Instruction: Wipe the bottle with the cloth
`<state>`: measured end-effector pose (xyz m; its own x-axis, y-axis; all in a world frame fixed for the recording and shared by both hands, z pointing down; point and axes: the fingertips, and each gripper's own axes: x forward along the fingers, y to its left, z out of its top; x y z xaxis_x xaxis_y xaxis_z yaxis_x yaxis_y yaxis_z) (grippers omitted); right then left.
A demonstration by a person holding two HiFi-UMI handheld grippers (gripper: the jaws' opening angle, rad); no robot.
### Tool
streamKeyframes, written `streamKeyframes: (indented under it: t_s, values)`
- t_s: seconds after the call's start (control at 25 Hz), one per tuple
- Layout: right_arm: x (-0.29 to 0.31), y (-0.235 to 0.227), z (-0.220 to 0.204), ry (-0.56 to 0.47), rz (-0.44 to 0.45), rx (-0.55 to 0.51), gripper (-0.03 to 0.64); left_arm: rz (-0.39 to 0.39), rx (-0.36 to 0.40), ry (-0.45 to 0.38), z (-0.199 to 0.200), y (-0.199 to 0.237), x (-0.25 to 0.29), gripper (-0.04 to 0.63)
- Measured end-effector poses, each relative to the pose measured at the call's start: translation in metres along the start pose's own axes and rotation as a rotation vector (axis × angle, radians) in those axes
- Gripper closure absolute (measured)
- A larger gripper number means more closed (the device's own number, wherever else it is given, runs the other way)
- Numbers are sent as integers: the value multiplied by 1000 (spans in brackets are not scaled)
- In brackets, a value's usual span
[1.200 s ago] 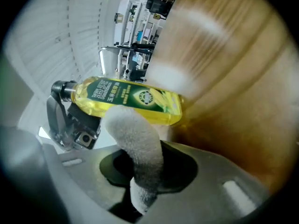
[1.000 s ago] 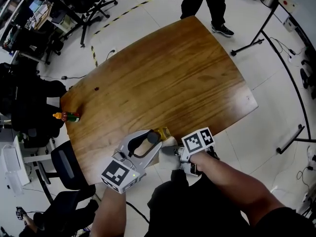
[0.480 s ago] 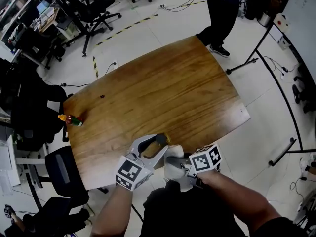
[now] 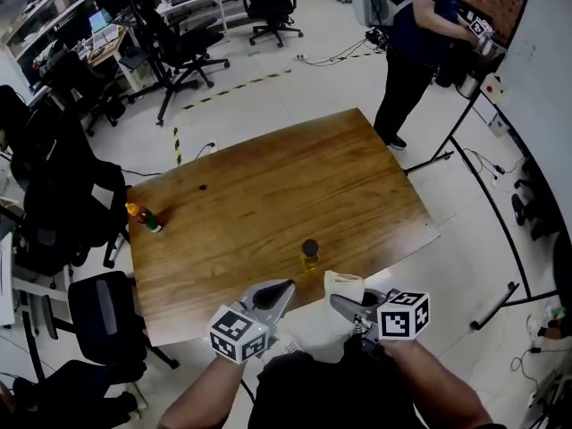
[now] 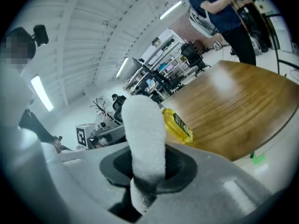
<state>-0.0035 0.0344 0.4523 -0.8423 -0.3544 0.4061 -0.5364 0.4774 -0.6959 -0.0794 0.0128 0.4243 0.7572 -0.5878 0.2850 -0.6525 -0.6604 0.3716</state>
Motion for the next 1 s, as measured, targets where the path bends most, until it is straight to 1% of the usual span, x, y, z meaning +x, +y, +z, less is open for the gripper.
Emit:
streamKeyframes:
  t_s: [0.12, 0.16, 0.2, 0.28, 0.4, 0.56, 0.64, 0.72, 0.84, 1.0]
  values:
    - [-20, 13, -11, 20, -18, -81, 541, 77, -183, 18, -16, -11, -18, 578]
    - [-26, 17, -15, 34, -19, -120, 542, 108, -235, 32, -24, -16, -24, 578]
    - [-32, 20, -18, 47, -19, -162, 543, 135, -264, 46, -31, -23, -28, 578]
    - [-44, 26, -22, 63, -10, -241, 543, 176, -266, 58, -43, -38, -36, 578]
    - [-62, 35, -23, 53, 13, -314, 543, 222, -246, 52, -59, -63, -46, 578]
    - [-99, 47, -30, 49, 42, -414, 542, 310, -277, 49, -81, -101, -58, 578]
    - [-125, 51, -38, 41, 55, -460, 543, 341, -286, 53, -95, -125, -60, 578]
    - [-149, 49, -47, 35, 65, -474, 543, 364, -273, 51, -104, -151, -61, 578]
    - [-170, 46, -58, 36, 71, -482, 543, 407, -231, 45, -108, -179, -67, 578]
    - [-186, 52, -68, 17, 73, -510, 543, 447, -215, -5, -106, -203, -83, 578]
